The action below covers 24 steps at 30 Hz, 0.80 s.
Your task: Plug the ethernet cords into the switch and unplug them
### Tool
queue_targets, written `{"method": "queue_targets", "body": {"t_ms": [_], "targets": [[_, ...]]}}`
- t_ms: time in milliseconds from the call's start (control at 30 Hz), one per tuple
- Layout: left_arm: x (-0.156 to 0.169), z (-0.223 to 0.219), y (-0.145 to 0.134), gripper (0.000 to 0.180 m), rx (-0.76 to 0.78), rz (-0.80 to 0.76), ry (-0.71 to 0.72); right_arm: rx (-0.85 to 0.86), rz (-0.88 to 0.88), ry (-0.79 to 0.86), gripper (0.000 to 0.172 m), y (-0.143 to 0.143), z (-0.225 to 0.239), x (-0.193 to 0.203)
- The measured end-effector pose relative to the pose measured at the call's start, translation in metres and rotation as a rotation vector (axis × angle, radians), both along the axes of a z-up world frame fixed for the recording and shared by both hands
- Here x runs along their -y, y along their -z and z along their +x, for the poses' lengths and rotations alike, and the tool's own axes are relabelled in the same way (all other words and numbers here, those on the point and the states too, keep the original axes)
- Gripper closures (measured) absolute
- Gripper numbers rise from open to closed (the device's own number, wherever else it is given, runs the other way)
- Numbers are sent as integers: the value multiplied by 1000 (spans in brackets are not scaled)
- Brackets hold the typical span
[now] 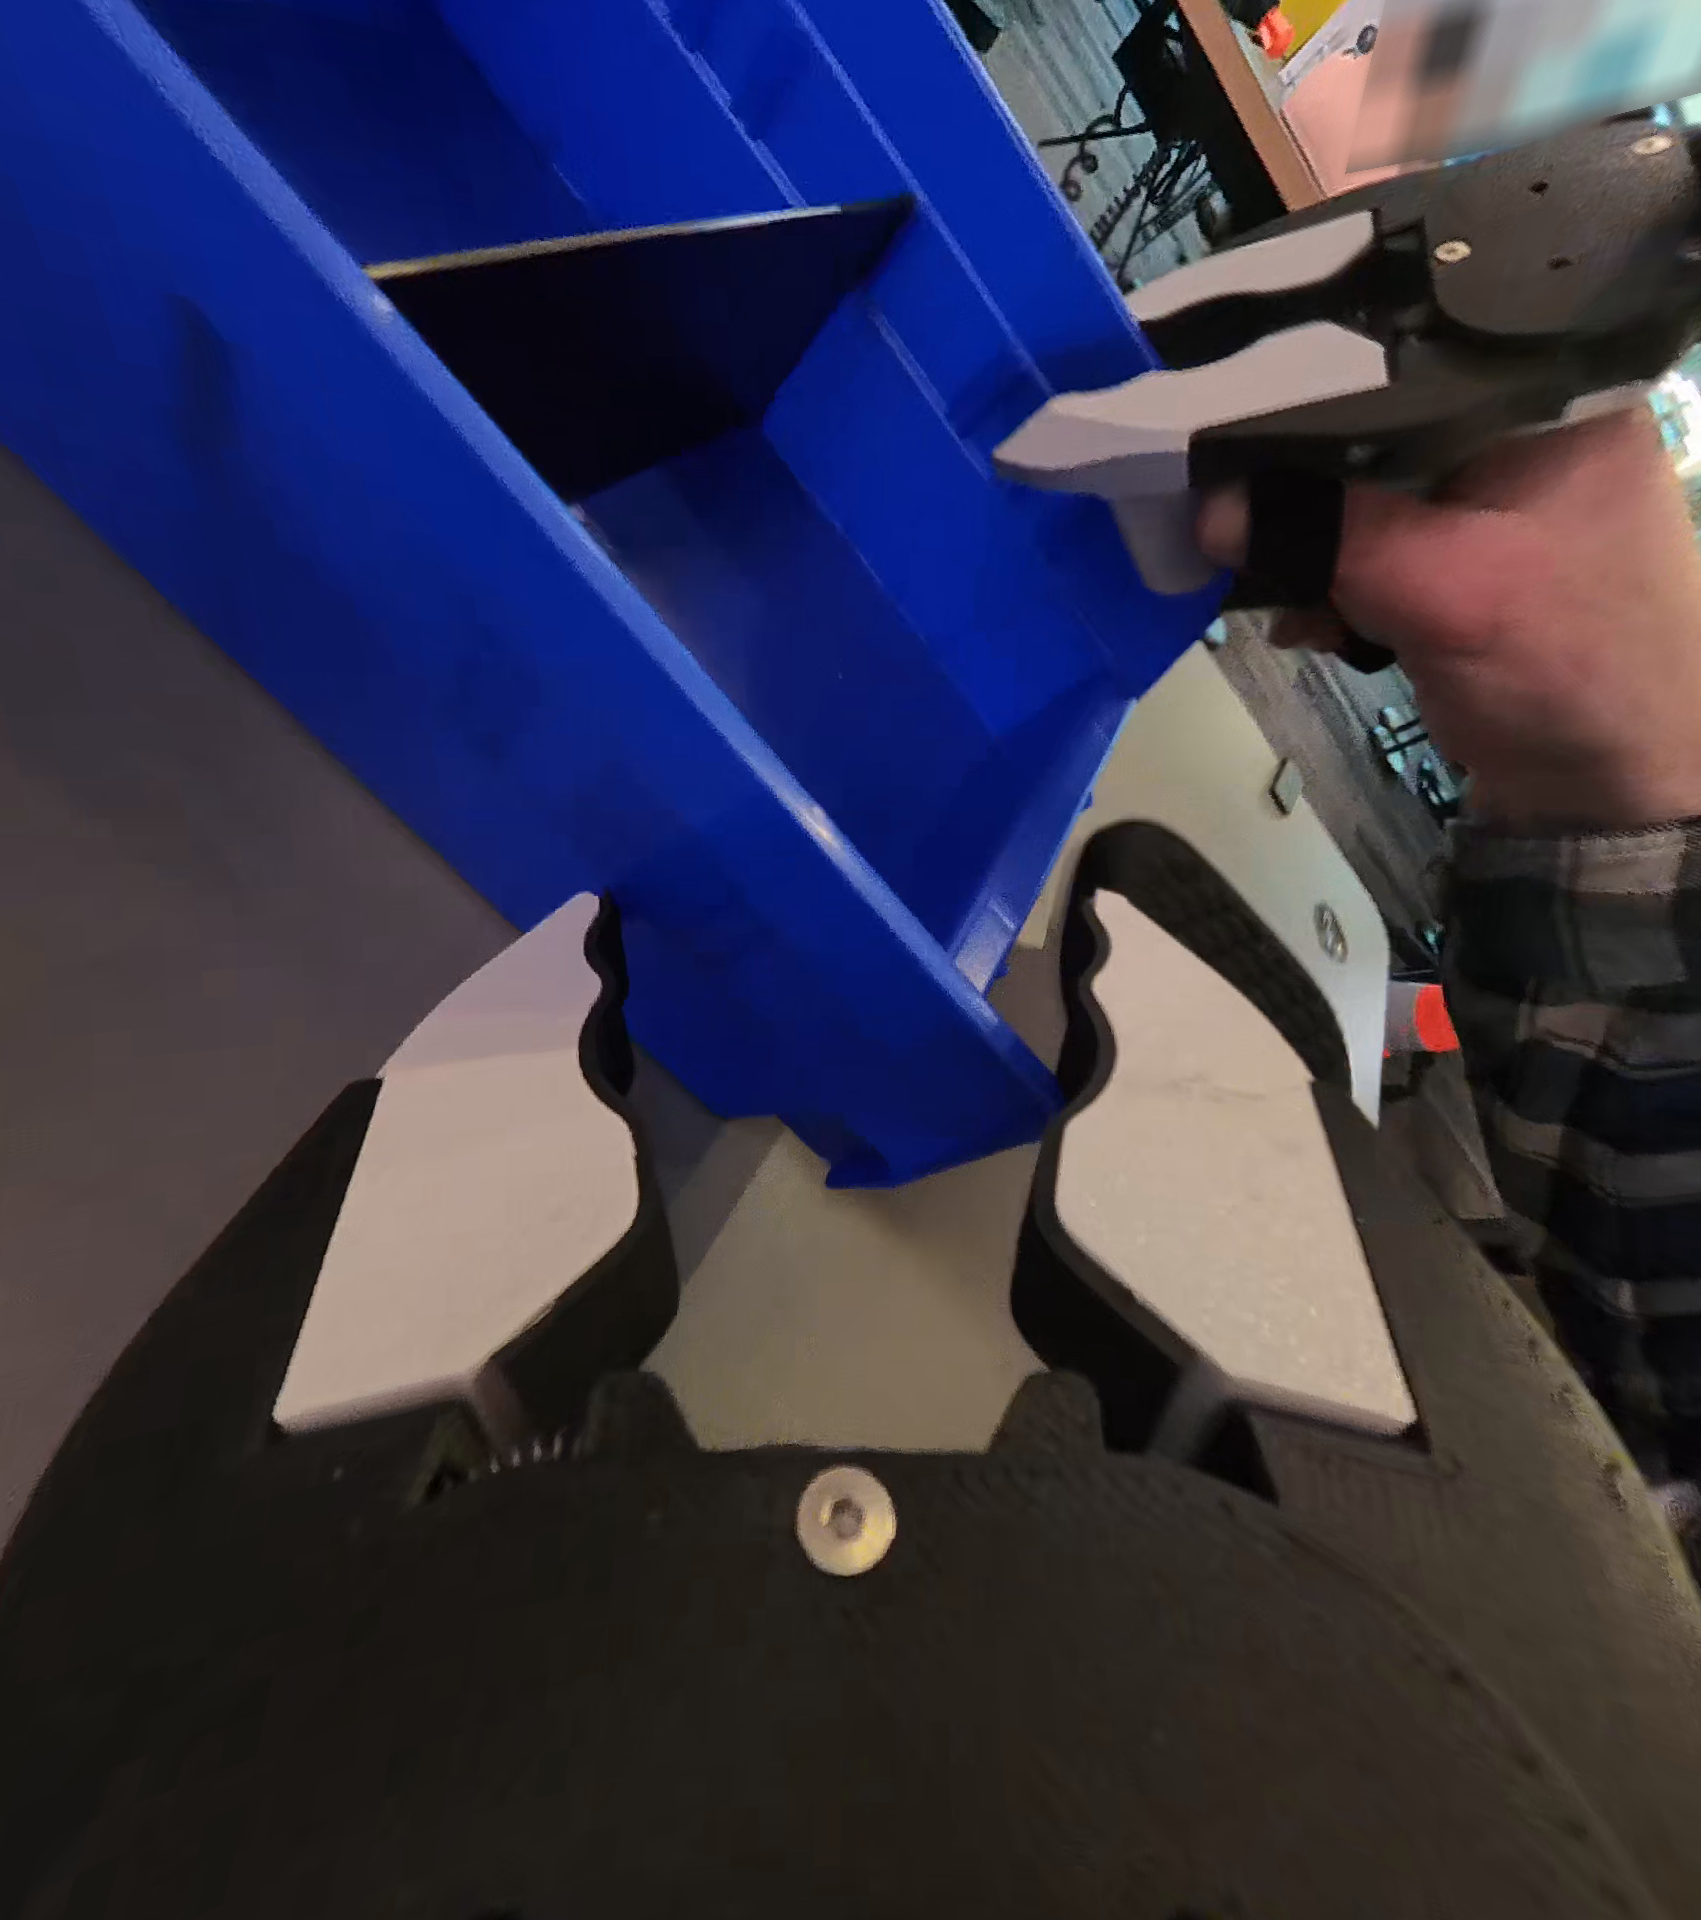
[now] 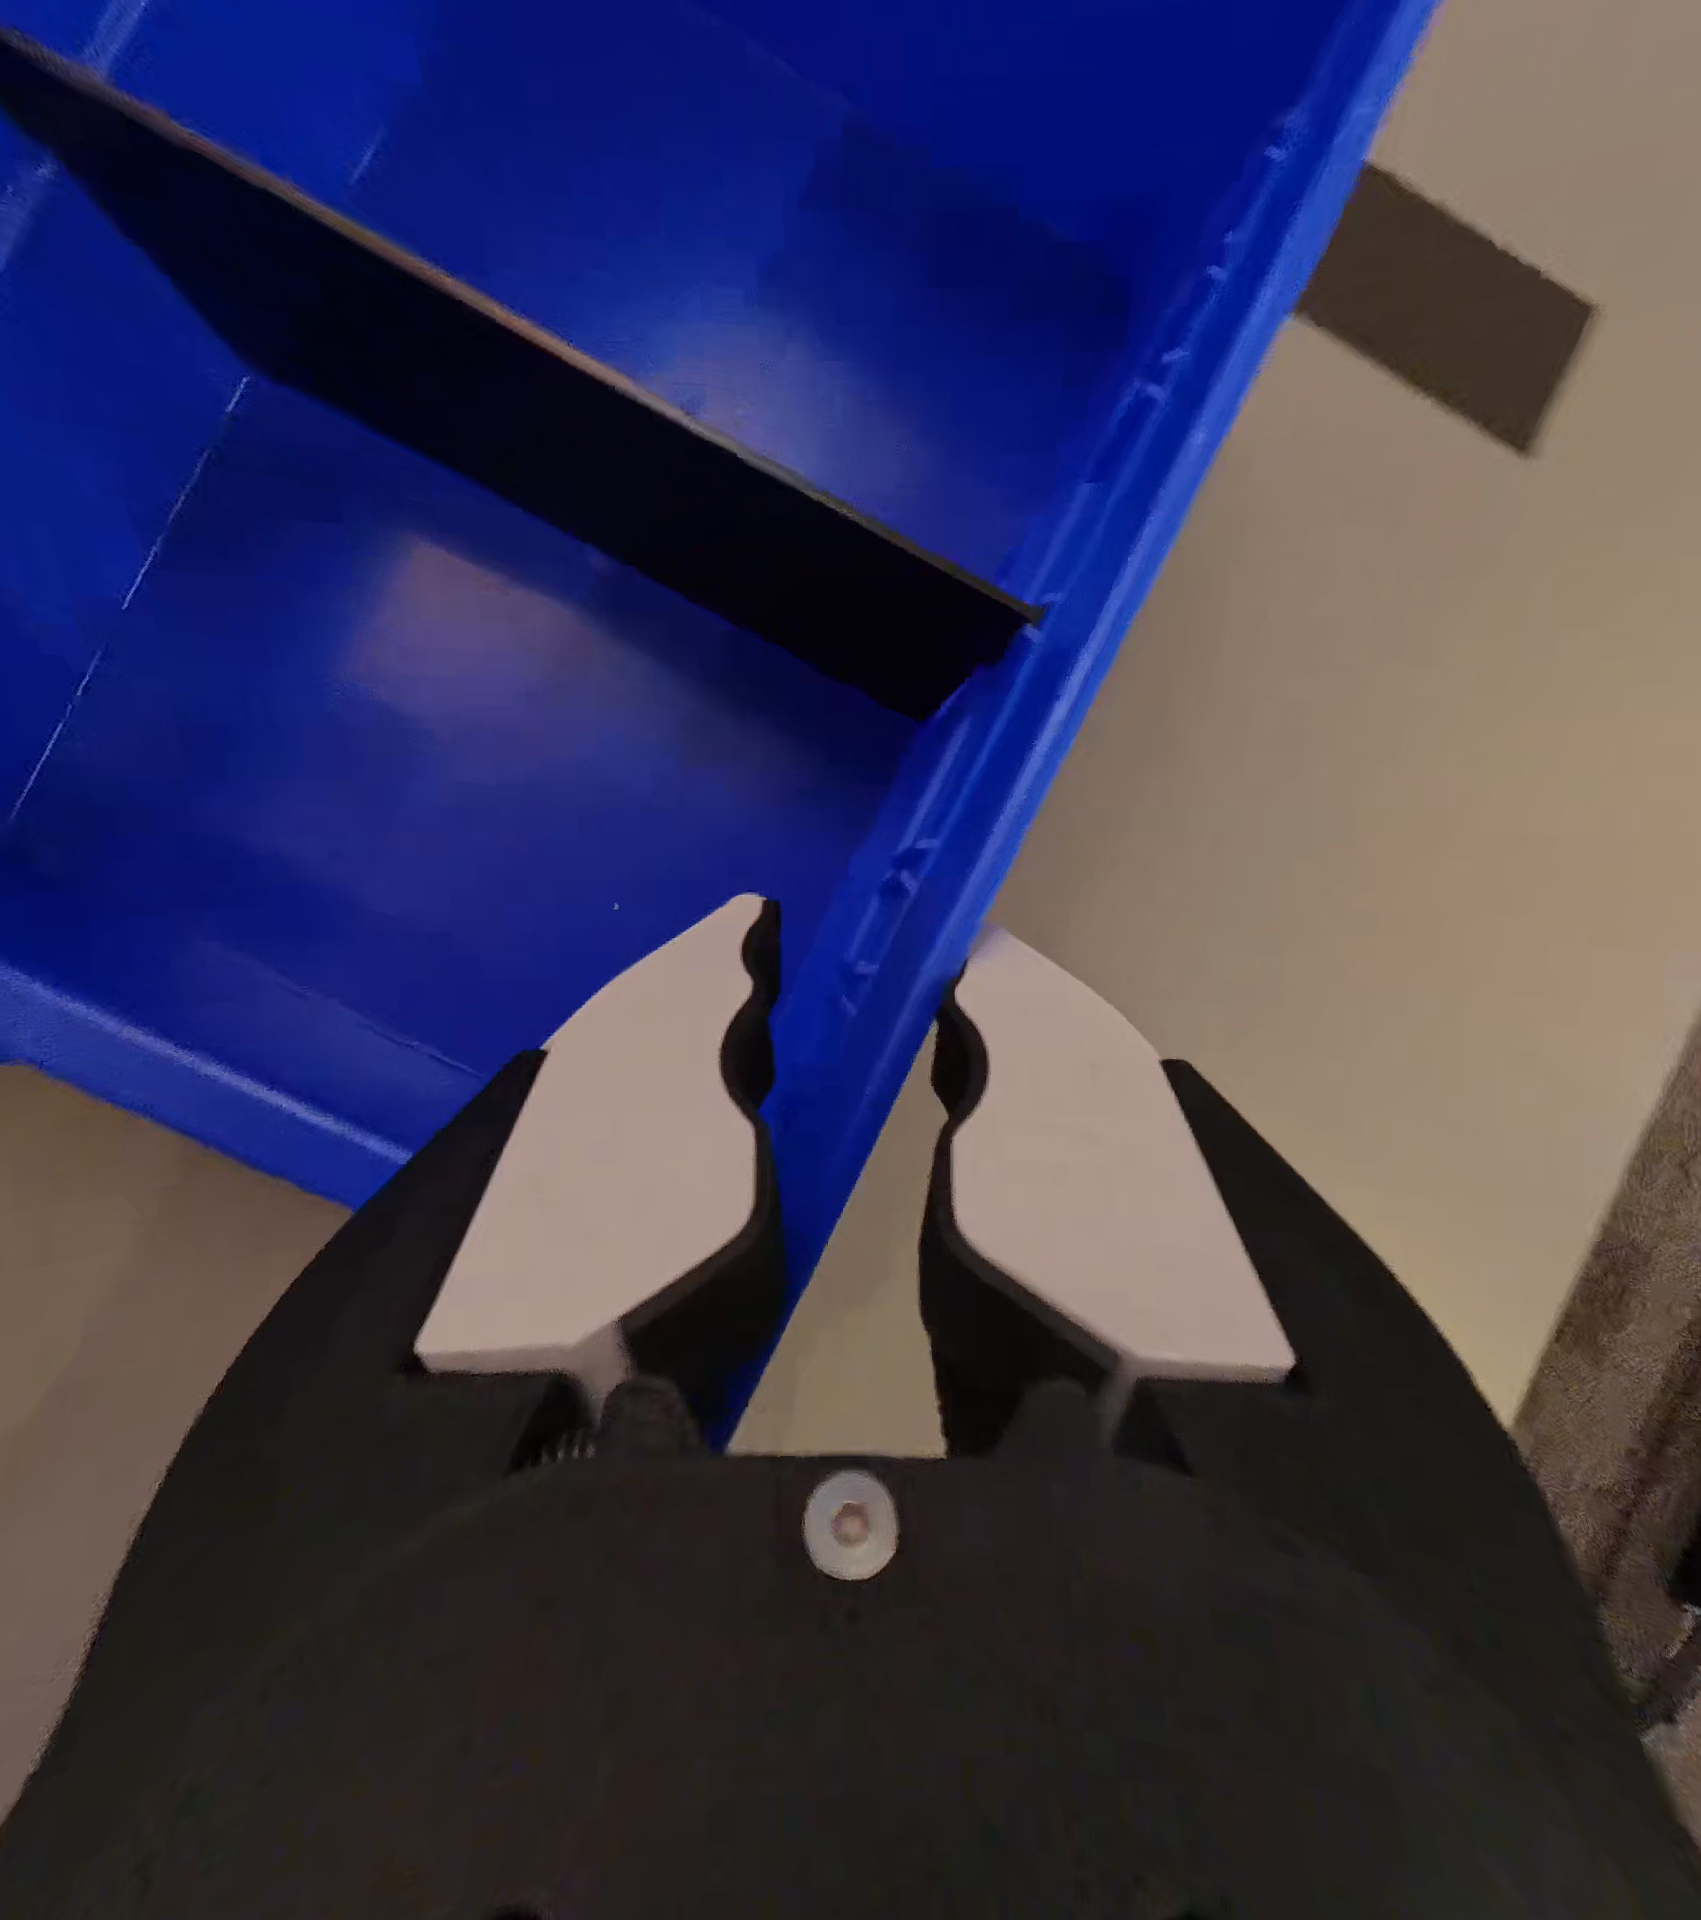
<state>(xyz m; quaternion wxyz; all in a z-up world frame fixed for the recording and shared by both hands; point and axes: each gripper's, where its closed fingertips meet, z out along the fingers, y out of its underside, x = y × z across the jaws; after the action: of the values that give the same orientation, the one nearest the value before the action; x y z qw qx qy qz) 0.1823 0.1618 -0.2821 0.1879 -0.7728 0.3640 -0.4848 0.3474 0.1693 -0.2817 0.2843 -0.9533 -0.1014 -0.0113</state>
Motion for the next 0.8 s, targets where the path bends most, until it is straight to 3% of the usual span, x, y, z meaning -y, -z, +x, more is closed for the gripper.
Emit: {"method": "queue_targets", "body": {"t_ms": [167, 300, 367, 400, 433, 533, 700, 800], "targets": [[-13, 61, 1, 96, -26, 5, 20, -26, 4, 73, 160, 0, 68, -26], [-17, 85, 6, 82, -21, -30, 33, -48, 74, 99, 165, -1, 93, -41], [-18, 85, 5, 81, -26, -19, 55, -52, 80, 108, 160, -2, 94, -42], [-17, 82, 4, 82, -18, -15, 67, -43, 79, 123, 140, -2, 95, -41], [-17, 76, 2, 82, -15, 1, 74, -7, 99, 145, 122, -5, 99, -39], [-14, 43, -4, 81, -20, 97, 82, 76, 193, 165, 106, -30, 97, -25], [7, -47, -27, 89, 2, 242, 142, 174, 376, 13, 118, -88, 32, 15], [4, -112, -27, 96, -60, 362, 127, 87, 402, -133, 120, -97, -41, 32]]}}
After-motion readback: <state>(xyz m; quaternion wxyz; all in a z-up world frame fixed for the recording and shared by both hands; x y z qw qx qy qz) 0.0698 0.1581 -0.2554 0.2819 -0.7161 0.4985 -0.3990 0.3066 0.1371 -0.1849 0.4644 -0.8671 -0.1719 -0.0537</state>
